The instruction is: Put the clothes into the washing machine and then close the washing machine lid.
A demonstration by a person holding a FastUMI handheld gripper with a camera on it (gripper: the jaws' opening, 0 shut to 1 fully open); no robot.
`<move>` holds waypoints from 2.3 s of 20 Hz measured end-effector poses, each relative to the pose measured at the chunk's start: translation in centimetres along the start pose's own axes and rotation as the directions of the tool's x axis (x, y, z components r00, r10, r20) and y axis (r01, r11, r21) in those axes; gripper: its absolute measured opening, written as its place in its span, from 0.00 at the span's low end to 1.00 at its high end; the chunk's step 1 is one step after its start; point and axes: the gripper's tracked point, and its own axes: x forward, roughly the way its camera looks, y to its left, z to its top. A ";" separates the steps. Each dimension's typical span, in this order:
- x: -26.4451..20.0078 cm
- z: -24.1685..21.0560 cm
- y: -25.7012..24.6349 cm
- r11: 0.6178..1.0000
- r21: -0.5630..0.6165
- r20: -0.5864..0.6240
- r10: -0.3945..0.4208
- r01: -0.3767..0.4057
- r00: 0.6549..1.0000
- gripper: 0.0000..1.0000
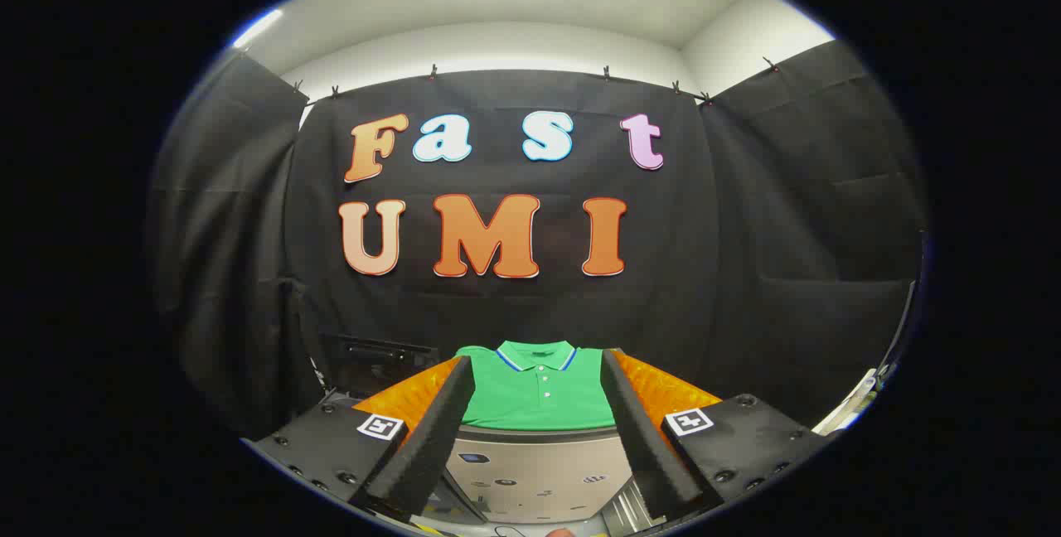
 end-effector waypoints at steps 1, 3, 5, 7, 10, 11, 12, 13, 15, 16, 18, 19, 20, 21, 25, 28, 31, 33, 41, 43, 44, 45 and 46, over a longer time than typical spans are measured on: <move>0.0 0.1 -0.1 1.000 0.002 -0.001 0.002 -0.002 1.000 0.99; 0.1 0.2 -0.2 1.000 0.001 -0.007 0.005 -0.005 1.000 0.99; 0.4 0.6 -0.1 1.000 -0.001 0.000 0.011 -0.011 1.000 0.99; 0.6 1.0 0.0 1.000 -0.011 0.006 0.013 -0.013 1.000 0.99; 1.0 1.1 0.1 0.999 -0.029 0.005 0.016 -0.015 1.000 0.99; 1.2 1.2 0.3 1.000 -0.022 0.004 0.021 -0.021 1.000 0.99; 1.2 1.4 0.5 1.000 -0.012 0.010 0.024 -0.024 1.000 0.99; 1.3 1.7 0.5 1.000 -0.007 0.014 0.022 -0.021 1.000 0.99; 1.4 1.7 0.5 1.000 -0.016 0.012 0.022 -0.022 1.000 0.99; 1.5 1.6 0.6 1.000 -0.018 0.011 0.025 -0.025 1.000 0.99; 1.9 1.7 0.8 1.000 -0.017 0.005 0.017 -0.017 1.000 0.99; 2.0 1.7 0.8 1.000 -0.017 0.001 0.014 -0.014 1.000 0.99; 2.1 1.6 0.9 1.000 -0.020 -0.005 0.008 -0.008 1.000 0.99; 2.0 1.4 0.8 1.000 -0.025 -0.008 -0.002 0.002 1.000 0.99; 1.9 1.4 1.4 0.999 -0.045 -0.006 -0.031 0.031 0.999 0.99; 2.5 0.4 1.5 0.997 -0.067 -0.033 -0.048 0.046 0.998 0.99; 4.7 -1.0 1.2 0.996 -0.071 -0.064 -0.054 0.049 0.997 0.99; 7.2 -1.9 1.0 0.997 -0.071 -0.086 -0.042 0.036 0.995 0.99; 20.7 -9.0 -1.7 0.999 -0.048 -0.244 -0.026 0.014 0.969 0.99; 23.8 -11.2 -2.3 0.999 -0.050 -0.301 -0.021 0.006 0.953 0.99; 25.0 -12.1 -2.6 0.999 -0.047 -0.326 -0.019 0.004 0.945 0.99; 26.1 -13.0 -2.9 0.999 -0.039 -0.352 -0.019 0.005 0.936 0.99; 27.1 -13.8 -3.0 1.000 -0.024 -0.377 -0.011 0.002 0.926 1.00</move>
